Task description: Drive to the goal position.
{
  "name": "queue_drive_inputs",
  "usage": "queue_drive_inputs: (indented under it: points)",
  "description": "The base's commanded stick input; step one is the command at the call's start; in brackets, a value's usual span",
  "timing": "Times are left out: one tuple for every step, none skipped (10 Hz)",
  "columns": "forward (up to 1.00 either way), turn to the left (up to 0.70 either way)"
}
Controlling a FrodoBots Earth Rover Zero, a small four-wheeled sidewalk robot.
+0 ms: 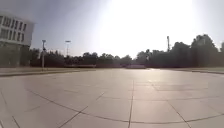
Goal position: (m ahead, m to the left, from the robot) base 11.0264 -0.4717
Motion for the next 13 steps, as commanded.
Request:
queue_drive_inputs:
  points:
    - [0.70, 0.00]
    - [0.70, 0.00]
    - [0.70, 0.00]
    - [0.70, 0.00]
    - [0.70, 0.00]
    - [0.70, 0.00]
    - [0.70, 0.00]
    - [0.70, 0.00]
    - [0.70, 0.00]
    - [0.70, 0.00]
    - [0.70, 0.00]
    - [0.70, 0.00]
    - [0.70, 0.00]
